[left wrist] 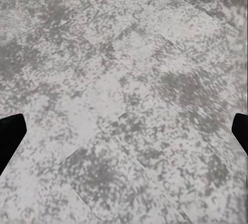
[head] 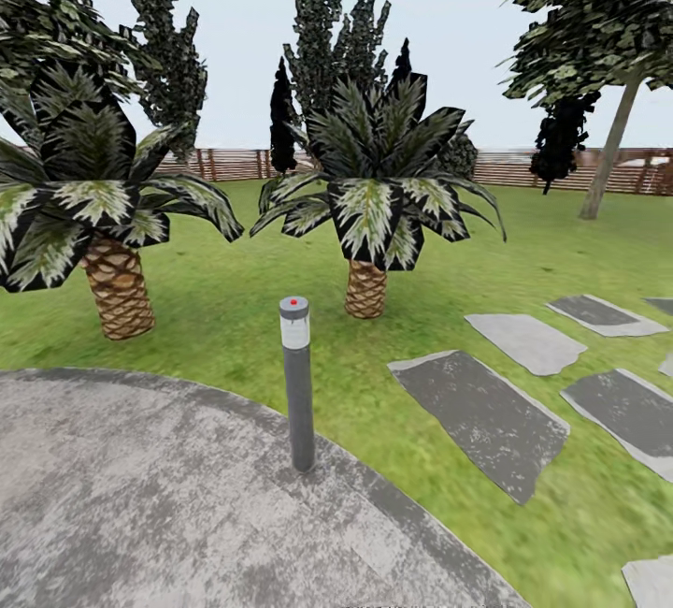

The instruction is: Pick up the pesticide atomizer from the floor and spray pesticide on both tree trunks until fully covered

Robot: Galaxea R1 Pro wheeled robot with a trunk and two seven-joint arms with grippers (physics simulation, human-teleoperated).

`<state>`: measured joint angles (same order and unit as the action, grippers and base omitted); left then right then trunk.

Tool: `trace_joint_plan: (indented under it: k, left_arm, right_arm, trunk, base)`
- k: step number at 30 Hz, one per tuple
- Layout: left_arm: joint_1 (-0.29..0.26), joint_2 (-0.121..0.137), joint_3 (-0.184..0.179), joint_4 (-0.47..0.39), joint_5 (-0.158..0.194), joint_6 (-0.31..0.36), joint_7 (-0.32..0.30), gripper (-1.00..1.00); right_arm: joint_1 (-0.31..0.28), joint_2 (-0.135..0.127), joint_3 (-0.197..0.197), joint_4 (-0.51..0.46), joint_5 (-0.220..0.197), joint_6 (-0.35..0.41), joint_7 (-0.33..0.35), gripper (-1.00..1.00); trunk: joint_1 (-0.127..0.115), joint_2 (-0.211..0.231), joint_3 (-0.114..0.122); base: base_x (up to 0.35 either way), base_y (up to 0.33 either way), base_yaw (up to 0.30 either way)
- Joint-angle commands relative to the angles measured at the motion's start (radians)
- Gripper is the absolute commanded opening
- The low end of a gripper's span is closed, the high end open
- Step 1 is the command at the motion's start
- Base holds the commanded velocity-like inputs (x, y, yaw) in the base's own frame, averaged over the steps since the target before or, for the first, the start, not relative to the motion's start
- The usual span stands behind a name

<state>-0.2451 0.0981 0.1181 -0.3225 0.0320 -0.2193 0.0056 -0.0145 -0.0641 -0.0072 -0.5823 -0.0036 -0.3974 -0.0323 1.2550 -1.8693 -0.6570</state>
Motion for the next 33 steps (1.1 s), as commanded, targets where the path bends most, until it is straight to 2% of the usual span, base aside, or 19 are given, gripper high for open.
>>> trace_joint_plan:
  k: [1, 20, 33]
  left_arm:
    - [0.000, 0.000, 0.000, 0.000, 0.003, -0.003, 0.001, 1.00]
    - [0.000, 0.000, 0.000, 0.000, 0.003, -0.003, 0.001, 1.00]
    - [0.000, 0.000, 0.001, -0.001, 0.004, -0.003, 0.002, 1.00]
  right_arm:
    - [-0.001, 0.000, 0.001, 0.001, 0.000, -0.003, -0.003, 1.00]
    - [-0.001, 0.000, 0.003, -0.001, -0.001, -0.002, 0.000, 1.00]
    - [-0.001, 0.000, 0.003, -0.002, -0.001, -0.001, 0.002, 1.00]
  trunk:
    - [0.004, -0.008, -0.004]
    - [0.077, -0.141, -0.065]
    - [0.126, -0.232, -0.124]
  base:
    - [0.000, 0.000, -0.292]
    - [0.000, 0.000, -0.290]
    - [0.000, 0.000, -0.169]
